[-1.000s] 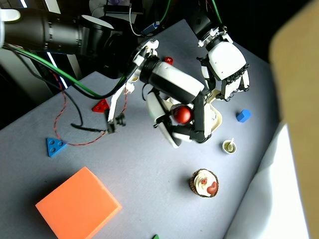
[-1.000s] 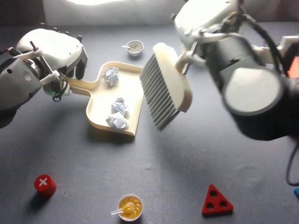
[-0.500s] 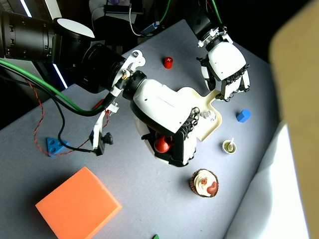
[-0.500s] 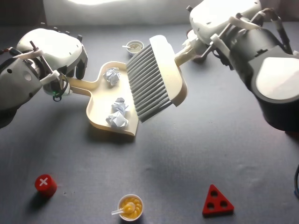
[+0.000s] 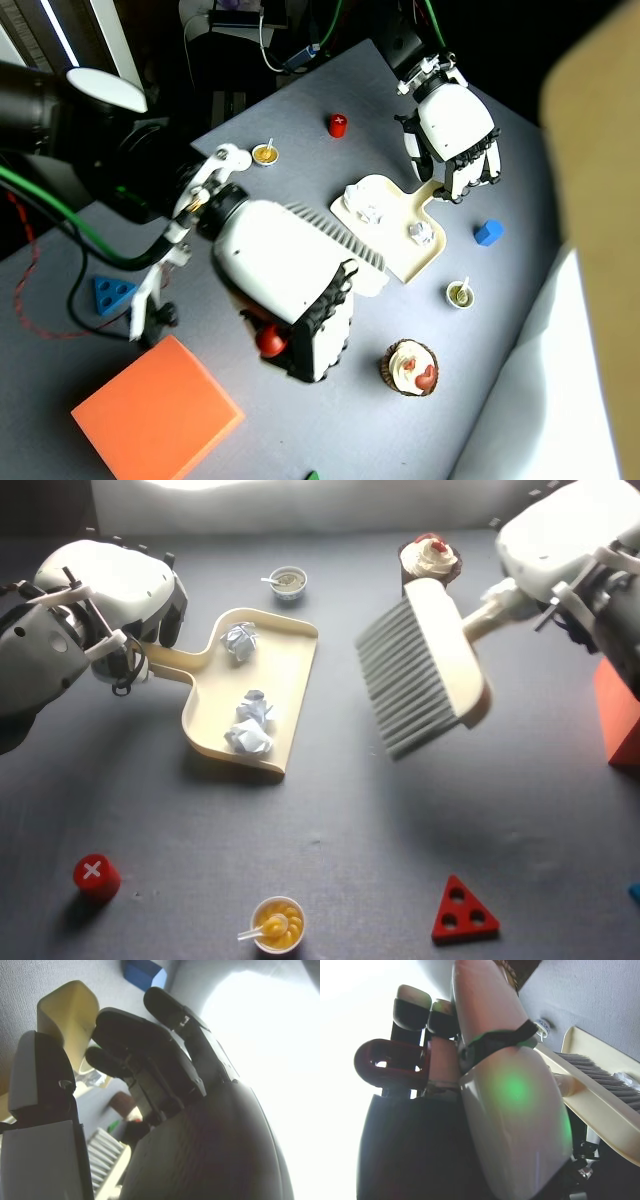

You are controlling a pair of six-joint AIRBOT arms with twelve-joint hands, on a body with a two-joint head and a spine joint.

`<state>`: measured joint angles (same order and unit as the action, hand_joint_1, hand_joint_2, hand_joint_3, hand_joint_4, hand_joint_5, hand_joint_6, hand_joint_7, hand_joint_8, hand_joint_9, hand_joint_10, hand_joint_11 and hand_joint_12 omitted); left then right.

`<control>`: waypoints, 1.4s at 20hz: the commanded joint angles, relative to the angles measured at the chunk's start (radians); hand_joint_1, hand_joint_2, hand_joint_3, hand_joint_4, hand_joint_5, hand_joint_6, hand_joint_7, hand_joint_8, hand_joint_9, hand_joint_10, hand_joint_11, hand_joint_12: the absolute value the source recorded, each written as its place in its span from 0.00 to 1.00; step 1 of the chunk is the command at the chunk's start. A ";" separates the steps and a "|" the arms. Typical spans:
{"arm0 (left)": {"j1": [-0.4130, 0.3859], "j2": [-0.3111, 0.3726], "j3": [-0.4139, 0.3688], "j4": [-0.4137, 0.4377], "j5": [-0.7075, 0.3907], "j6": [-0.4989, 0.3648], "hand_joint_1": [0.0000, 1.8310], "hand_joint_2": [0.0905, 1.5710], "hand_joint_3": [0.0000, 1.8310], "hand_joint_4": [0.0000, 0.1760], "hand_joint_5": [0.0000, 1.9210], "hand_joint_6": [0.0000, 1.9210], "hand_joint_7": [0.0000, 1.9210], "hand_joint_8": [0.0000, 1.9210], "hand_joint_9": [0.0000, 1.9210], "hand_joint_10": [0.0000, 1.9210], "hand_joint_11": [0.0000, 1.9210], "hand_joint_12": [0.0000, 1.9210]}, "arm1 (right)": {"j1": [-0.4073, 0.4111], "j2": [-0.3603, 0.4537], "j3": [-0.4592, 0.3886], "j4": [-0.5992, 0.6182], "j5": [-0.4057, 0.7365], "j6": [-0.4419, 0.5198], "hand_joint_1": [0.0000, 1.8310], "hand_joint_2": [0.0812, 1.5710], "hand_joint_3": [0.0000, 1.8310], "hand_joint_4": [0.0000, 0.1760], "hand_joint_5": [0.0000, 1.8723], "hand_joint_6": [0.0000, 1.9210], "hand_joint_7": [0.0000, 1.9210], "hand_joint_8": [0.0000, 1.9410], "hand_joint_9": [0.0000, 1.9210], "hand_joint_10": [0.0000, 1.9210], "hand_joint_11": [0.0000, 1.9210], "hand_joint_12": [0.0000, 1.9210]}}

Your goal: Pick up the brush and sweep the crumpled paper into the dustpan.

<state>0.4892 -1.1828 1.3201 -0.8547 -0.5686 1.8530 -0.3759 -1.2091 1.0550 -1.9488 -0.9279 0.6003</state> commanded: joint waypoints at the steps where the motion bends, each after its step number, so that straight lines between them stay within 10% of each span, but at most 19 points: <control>1: -0.010 0.009 0.005 0.035 -0.094 0.003 0.62 0.66 0.00 0.00 0.42 0.20 0.46 0.06 0.43 0.13 0.23 0.49 | 0.002 0.011 -0.006 -0.086 -0.066 -0.003 0.93 0.70 0.00 1.00 0.54 1.00 0.58 1.00 0.58 1.00 0.55 1.00; 3: -0.010 0.009 0.005 0.035 -0.096 0.003 0.58 0.63 0.00 0.00 0.40 0.01 0.43 0.00 0.43 0.02 0.21 0.46 | -0.005 0.016 -0.007 -0.086 -0.070 -0.003 0.92 0.71 0.00 1.00 0.53 1.00 0.57 1.00 0.57 1.00 0.52 1.00; 10: -0.010 0.009 0.003 0.035 -0.096 0.002 0.54 0.61 0.00 0.00 0.36 0.00 0.39 0.00 0.39 0.00 0.18 0.41 | -0.013 0.010 -0.028 -0.112 -0.091 -0.003 0.93 0.72 0.00 1.00 0.51 1.00 0.51 1.00 0.53 1.00 0.50 1.00; 15: -0.010 0.010 0.001 0.036 -0.094 0.002 0.54 0.62 0.00 0.00 0.36 0.00 0.39 0.00 0.39 0.00 0.19 0.41 | -0.028 -0.014 -0.026 -0.113 -0.112 0.054 0.87 0.72 0.00 0.99 0.34 1.00 0.22 1.00 0.23 1.00 0.22 1.00; 16: -0.010 0.011 0.001 0.036 -0.094 0.002 0.54 0.62 0.00 0.00 0.36 0.00 0.39 0.00 0.39 0.00 0.19 0.40 | -0.030 -0.017 -0.023 -0.111 -0.112 0.079 0.86 0.72 0.00 0.90 0.27 1.00 0.15 1.00 0.17 1.00 0.19 1.00; 17: -0.010 0.011 0.000 0.036 -0.094 0.002 0.54 0.63 0.00 0.00 0.37 0.00 0.39 0.00 0.39 0.00 0.19 0.40 | -0.033 -0.019 -0.020 -0.111 -0.112 0.097 0.84 0.72 0.00 0.48 0.22 1.00 0.09 1.00 0.10 1.00 0.14 1.00; 18: -0.010 0.011 -0.001 0.036 -0.094 0.002 0.54 0.63 0.00 0.00 0.37 0.00 0.40 0.00 0.39 0.00 0.19 0.40 | -0.039 -0.022 -0.016 -0.110 -0.112 0.107 0.83 0.71 0.00 0.25 0.21 0.94 0.07 0.99 0.07 1.00 0.10 1.00; 20: -0.010 0.011 -0.002 0.036 -0.095 0.002 0.54 0.63 0.00 0.00 0.37 0.00 0.40 0.00 0.40 0.00 0.19 0.41 | -0.049 -0.025 -0.010 -0.110 -0.112 0.114 0.83 0.69 0.00 0.30 0.15 0.81 0.11 0.85 0.07 0.93 0.01 0.98; 22: -0.010 0.011 -0.002 0.036 -0.096 0.002 0.53 0.63 0.00 0.00 0.37 0.00 0.40 0.00 0.40 0.00 0.19 0.40 | -0.061 -0.025 -0.008 -0.110 -0.112 0.127 0.82 0.66 0.00 0.03 0.23 0.20 0.22 0.24 0.11 0.53 0.00 0.78; 23: -0.010 0.011 -0.002 0.036 -0.096 0.002 0.54 0.63 0.00 0.00 0.37 0.00 0.40 0.00 0.40 0.00 0.18 0.40 | -0.068 -0.025 -0.007 -0.110 -0.112 0.128 0.81 0.66 0.00 0.07 0.20 0.06 0.24 0.08 0.17 0.27 0.00 0.66; 25: -0.010 0.011 -0.003 0.036 -0.096 0.003 0.53 0.64 0.00 0.00 0.36 0.00 0.40 0.00 0.39 0.00 0.18 0.40 | -0.077 -0.025 -0.006 -0.111 -0.113 0.128 0.77 0.67 0.00 0.31 0.06 0.01 0.09 0.01 0.12 0.03 0.00 0.38; 28: -0.010 0.011 -0.003 0.037 -0.096 0.003 0.54 0.63 0.00 0.00 0.37 0.00 0.40 0.00 0.40 0.00 0.18 0.40 | -0.081 -0.023 -0.006 -0.111 -0.113 0.128 0.77 0.63 0.00 0.49 0.00 0.00 0.00 0.00 0.00 0.00 0.00 0.02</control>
<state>0.4892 -1.1816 1.3155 -0.8524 -0.5697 1.8534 -0.4629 -1.2377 1.0470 -1.9770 -0.9691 0.7303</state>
